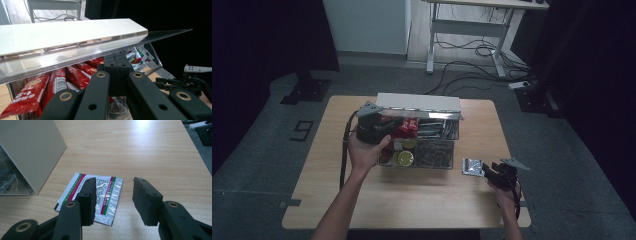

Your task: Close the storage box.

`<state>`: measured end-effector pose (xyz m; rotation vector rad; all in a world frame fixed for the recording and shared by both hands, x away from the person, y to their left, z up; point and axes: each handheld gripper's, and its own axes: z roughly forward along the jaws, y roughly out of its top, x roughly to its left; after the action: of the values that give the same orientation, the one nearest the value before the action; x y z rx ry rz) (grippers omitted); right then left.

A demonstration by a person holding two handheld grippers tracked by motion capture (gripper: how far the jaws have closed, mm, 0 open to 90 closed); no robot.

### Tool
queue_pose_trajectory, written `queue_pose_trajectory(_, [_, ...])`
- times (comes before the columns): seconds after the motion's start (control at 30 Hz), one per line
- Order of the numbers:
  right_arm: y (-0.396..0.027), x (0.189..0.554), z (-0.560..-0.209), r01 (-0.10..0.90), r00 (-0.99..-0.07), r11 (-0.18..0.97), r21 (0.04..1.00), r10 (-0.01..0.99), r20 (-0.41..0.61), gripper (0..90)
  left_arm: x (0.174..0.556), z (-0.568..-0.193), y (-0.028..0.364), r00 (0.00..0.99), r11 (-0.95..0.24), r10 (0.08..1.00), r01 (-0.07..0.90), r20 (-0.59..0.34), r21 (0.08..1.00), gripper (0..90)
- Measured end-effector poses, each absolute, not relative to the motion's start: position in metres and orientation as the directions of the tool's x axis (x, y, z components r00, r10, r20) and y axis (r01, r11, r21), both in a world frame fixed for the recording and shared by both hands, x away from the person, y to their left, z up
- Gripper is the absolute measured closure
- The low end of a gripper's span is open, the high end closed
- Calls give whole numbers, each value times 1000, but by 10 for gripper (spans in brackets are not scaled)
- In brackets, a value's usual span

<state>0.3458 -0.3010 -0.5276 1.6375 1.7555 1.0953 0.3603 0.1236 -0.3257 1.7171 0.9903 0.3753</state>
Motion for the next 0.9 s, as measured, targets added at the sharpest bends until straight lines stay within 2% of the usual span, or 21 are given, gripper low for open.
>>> queue_pose_trajectory(0.9, [-303,343,-532,585,-147,-49,810,975,165,542,347,-344,128,617,-99,749,467,-244,879,895])
